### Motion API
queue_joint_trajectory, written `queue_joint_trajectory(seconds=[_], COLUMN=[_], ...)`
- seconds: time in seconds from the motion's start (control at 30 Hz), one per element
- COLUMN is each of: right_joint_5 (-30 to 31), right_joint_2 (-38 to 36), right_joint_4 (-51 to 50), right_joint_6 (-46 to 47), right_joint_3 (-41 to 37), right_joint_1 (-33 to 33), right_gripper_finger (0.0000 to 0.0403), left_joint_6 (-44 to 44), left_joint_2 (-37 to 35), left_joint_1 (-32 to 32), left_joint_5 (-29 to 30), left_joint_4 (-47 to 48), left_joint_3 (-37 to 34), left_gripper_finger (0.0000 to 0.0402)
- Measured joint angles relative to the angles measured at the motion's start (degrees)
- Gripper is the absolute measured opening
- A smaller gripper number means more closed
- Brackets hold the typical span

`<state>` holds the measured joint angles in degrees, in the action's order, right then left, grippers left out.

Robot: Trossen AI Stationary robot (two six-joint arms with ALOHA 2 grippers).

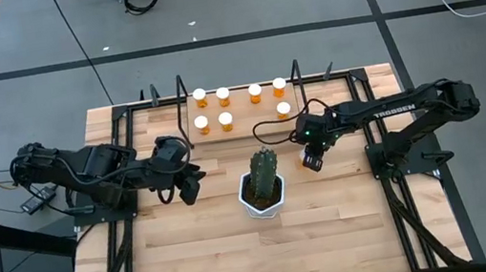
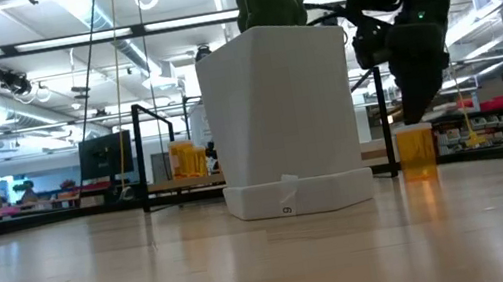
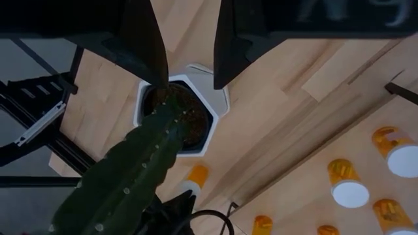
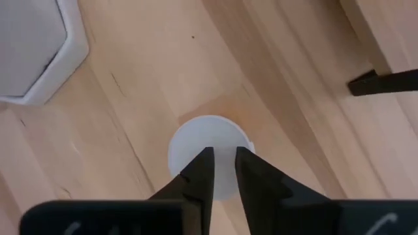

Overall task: Pick and place medicine bottles onto shelf by color
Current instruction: Close the orange medicine bottle

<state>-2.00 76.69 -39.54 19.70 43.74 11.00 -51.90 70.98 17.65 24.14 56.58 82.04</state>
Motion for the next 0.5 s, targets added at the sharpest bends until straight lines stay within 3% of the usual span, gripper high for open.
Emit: queue_joint_trajectory(seconds=[0.5], right_joint_5=[-1.3], right_joint_2=[0.2], right_joint_4=[6.6], right_joint_6=[1.5], right_joint_3=[-2.3], right_joint_1=[0.0], right_gripper_finger=[0.0047], left_joint_6=[-0.1], left_joint_2=[0.0], left_joint_1=[0.0], left_joint_5=[0.0], left_joint_4=[0.0], left_joint_3=[0.0], left_gripper_finger=[0.0126])
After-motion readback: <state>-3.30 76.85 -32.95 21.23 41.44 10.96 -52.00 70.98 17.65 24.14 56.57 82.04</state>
